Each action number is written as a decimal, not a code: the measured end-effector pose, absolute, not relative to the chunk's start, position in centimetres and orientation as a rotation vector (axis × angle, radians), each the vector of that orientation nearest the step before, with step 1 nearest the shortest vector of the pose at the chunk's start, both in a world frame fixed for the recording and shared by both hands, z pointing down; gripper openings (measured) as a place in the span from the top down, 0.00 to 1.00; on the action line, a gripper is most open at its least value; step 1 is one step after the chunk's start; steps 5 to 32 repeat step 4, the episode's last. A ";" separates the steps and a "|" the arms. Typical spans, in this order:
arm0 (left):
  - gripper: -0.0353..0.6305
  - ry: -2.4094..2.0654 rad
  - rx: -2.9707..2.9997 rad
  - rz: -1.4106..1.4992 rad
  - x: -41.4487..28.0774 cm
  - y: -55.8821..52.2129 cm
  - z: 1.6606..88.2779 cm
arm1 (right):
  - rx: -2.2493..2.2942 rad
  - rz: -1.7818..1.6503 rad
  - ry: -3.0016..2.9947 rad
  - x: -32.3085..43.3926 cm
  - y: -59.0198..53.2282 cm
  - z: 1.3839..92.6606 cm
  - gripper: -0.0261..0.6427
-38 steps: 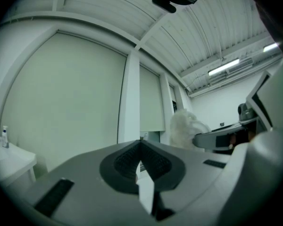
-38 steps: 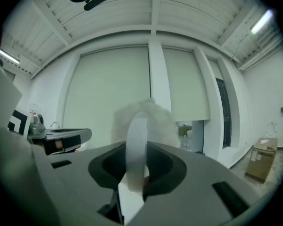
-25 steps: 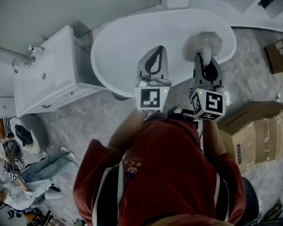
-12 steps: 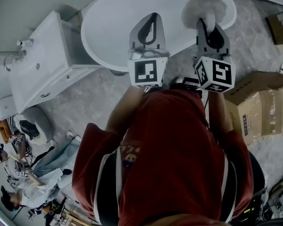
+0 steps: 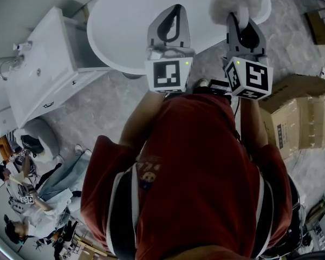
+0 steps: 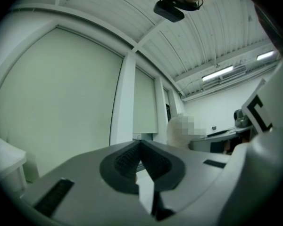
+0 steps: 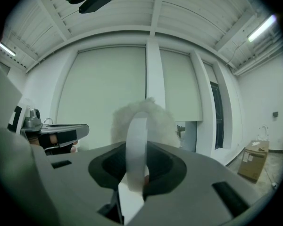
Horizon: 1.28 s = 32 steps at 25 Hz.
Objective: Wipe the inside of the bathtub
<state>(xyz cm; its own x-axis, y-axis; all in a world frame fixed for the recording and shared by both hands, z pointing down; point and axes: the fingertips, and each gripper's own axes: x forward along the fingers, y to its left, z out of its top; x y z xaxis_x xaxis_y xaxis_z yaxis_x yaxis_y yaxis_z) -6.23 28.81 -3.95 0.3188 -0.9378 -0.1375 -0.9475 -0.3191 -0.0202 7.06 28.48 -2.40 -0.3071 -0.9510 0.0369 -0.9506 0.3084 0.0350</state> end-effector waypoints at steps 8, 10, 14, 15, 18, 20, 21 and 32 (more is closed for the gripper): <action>0.92 1.770 -2.470 0.160 -6.0 28.5 -4.0 | 1.812 -0.006 -2.500 7.3 27.9 -2.3 0.82; 0.92 1.770 -2.470 0.160 -6.0 28.5 -4.0 | 1.812 -0.006 -2.500 7.3 27.9 -2.3 0.82; 0.92 1.770 -2.470 0.160 -6.0 28.5 -4.0 | 1.812 -0.006 -2.500 7.3 27.9 -2.3 0.82; 0.92 1.770 -2.470 0.160 -6.0 28.5 -4.0 | 1.812 -0.006 -2.500 7.3 27.9 -2.3 0.82; 0.92 1.770 -2.470 0.160 -6.0 28.5 -4.0 | 1.812 -0.006 -2.500 7.3 27.9 -2.3 0.82; 0.92 1.770 -2.470 0.160 -6.0 28.5 -4.0 | 1.812 -0.006 -2.500 7.3 27.9 -2.3 0.82; 0.92 1.770 -2.470 0.160 -6.0 28.5 -4.0 | 1.812 -0.006 -2.500 7.3 27.9 -2.3 0.82; 0.92 1.770 -2.470 0.160 -6.0 28.5 -4.0 | 1.812 -0.006 -2.500 7.3 27.9 -2.3 0.82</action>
